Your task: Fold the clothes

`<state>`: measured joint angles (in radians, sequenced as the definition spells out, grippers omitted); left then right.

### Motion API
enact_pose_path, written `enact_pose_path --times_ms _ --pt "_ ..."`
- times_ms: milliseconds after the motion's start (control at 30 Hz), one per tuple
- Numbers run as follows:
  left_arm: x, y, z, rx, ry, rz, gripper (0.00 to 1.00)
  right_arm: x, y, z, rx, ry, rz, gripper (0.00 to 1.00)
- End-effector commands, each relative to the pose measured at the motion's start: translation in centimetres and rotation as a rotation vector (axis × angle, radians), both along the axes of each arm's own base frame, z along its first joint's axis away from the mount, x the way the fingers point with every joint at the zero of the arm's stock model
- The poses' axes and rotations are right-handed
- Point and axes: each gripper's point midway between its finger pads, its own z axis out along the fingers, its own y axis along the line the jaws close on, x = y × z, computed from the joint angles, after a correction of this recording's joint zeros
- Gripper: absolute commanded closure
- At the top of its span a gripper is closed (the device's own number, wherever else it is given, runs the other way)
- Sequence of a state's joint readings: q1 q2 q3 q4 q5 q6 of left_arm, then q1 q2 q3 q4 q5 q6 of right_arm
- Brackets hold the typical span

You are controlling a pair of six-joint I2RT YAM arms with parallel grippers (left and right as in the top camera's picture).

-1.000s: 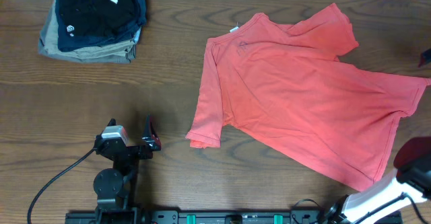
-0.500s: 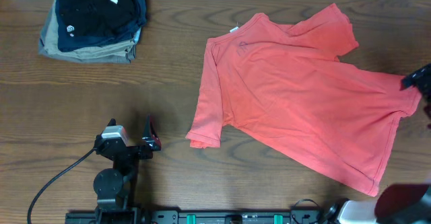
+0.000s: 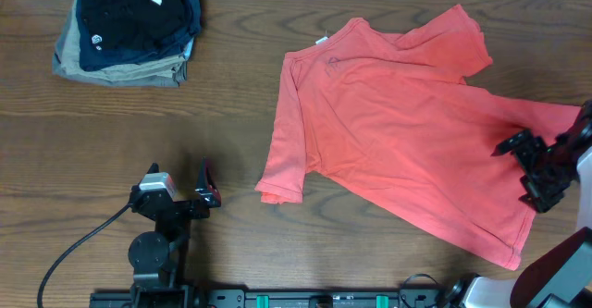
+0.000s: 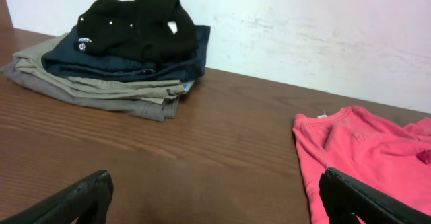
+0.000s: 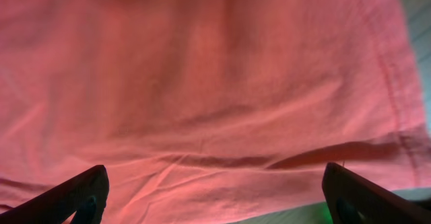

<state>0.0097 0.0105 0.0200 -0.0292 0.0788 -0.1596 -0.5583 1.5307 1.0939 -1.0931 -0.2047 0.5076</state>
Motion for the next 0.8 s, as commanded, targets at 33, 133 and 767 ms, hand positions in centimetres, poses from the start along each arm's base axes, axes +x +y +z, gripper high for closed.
enact_pose_path --times_ms 33,133,767 --pt "-0.1 -0.3 -1.5 0.003 0.044 -0.019 0.02 -0.2 1.0 -0.8 0.031 -0.009 0.015 0.01" --pt "-0.1 -0.5 -1.5 0.001 0.044 -0.030 0.02 -0.2 1.0 -0.9 0.032 -0.009 0.015 0.01" --pt "-2.5 -8.4 1.8 -0.285 0.041 -0.486 0.02 -0.2 1.0 -0.9 0.032 -0.009 0.015 0.01"
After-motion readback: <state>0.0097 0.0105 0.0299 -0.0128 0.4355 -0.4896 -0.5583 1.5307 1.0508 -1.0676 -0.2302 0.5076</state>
